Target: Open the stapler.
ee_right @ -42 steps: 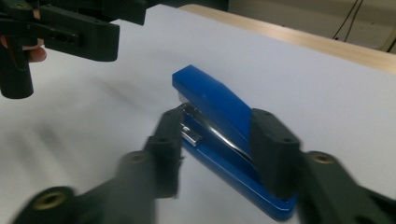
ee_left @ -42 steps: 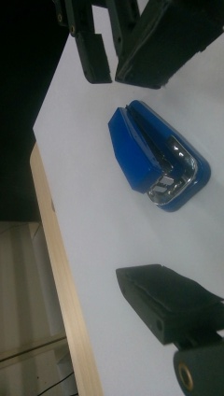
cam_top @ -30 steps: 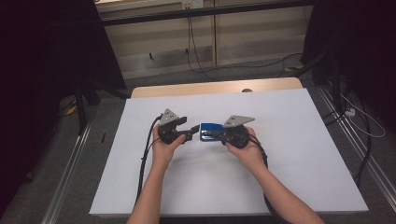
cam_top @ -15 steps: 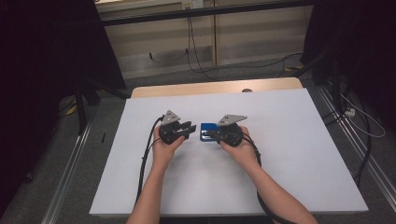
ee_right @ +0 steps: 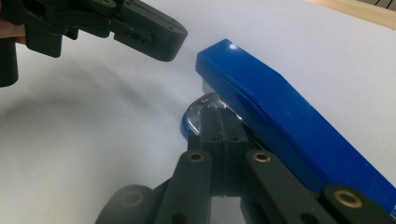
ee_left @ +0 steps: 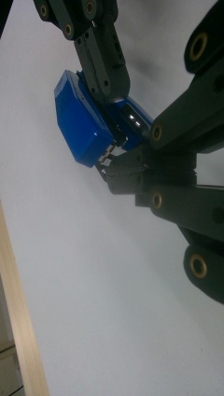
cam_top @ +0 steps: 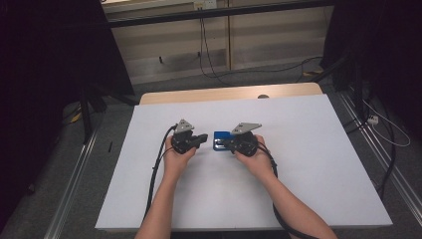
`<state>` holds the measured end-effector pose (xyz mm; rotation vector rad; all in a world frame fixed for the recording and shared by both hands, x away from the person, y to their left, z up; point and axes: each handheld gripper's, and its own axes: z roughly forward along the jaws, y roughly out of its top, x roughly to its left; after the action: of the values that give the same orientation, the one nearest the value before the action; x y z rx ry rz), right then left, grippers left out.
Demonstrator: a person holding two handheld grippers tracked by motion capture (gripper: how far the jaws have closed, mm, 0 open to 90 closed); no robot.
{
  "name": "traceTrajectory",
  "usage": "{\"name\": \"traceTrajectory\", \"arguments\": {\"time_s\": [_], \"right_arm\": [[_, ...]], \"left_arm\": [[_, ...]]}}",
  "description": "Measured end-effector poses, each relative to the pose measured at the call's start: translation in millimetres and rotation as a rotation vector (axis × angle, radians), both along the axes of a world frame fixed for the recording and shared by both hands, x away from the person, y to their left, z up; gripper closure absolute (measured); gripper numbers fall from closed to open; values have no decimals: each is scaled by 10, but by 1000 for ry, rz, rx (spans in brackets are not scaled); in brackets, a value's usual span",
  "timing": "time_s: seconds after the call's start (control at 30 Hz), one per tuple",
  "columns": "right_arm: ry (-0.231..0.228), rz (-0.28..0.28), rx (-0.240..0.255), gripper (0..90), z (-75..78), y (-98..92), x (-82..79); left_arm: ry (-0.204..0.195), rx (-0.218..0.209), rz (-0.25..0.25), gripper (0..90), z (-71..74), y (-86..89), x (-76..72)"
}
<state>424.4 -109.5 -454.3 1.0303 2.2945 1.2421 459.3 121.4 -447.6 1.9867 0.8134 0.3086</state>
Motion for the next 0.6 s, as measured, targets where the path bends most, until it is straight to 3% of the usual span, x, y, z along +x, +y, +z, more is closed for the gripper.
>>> {"name": "traceTrajectory", "arguments": {"time_s": [0.6], "right_arm": [[-8, -9, -41, 900, -64, 36, 37]], "left_arm": [[38, -7, -1, 900, -61, -34, 47]]}}
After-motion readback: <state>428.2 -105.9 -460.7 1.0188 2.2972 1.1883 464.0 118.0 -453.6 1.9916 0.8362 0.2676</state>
